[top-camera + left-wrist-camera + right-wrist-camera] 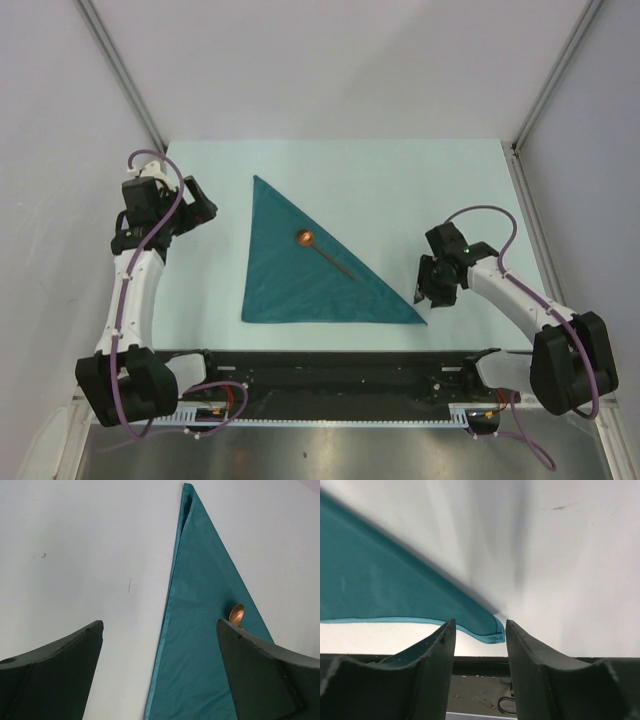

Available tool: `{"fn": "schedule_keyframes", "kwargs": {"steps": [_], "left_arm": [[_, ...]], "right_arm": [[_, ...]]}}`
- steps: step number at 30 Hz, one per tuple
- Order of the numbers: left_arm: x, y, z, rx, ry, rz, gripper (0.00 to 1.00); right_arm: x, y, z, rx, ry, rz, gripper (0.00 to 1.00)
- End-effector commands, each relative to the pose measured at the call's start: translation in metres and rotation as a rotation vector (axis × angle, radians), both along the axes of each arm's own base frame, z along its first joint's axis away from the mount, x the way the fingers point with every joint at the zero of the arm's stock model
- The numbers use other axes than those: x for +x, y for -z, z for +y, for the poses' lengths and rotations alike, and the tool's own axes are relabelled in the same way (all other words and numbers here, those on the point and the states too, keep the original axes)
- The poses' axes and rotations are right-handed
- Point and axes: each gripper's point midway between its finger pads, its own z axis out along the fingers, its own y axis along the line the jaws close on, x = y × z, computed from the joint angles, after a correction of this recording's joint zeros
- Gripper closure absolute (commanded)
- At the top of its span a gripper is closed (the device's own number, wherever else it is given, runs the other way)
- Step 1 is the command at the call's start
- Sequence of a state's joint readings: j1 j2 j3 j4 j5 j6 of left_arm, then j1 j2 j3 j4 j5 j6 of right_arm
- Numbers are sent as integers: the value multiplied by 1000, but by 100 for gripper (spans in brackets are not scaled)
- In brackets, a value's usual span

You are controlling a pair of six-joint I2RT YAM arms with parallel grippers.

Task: Fold the napkin, place the utensils inside, and roll it up
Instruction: Fold the napkin

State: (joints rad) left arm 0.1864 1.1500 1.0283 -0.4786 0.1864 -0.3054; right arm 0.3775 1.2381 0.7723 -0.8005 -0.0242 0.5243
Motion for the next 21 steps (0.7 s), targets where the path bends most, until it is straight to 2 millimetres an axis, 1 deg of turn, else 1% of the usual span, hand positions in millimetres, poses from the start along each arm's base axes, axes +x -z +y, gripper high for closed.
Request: {"fn": "schedule_keyframes", "kwargs": {"steps": [1,5,7,13,21], "left_arm": [[5,-6,1,-5,7,-34,0],[6,-5,0,-6,8,-31,0],[6,-5,-1,-9,11,-33,0],[7,-2,-4,-29,25,-25,0],[8,1,-7,-43,36,-17,0]], "right_arm": [[-7,3,-1,21,45,42,53],[-13,2,2,34,36,57,53],[-16,1,6,49,21,59,51],[-25,10,2,-9,41,102,50],[-28,20,0,-47,52,134,54]]}}
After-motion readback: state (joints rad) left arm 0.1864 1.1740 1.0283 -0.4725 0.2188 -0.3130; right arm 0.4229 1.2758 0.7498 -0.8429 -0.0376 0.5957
